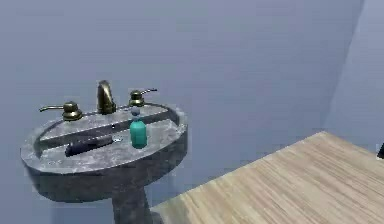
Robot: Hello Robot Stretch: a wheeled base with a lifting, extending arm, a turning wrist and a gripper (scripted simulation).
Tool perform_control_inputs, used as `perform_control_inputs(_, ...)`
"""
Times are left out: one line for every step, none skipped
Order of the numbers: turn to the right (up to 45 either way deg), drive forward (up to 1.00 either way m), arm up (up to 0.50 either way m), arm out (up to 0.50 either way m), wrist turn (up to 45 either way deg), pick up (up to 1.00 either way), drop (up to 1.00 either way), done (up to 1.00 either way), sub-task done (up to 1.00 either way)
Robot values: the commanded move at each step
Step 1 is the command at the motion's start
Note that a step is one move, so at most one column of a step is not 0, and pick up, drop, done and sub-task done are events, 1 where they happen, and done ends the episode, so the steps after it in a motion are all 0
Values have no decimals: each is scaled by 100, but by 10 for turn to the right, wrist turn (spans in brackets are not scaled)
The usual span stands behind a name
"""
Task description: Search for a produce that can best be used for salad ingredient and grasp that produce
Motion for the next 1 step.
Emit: perform_control_inputs(450, 0, 0, 0, 0, 0, 0, 0, 0)
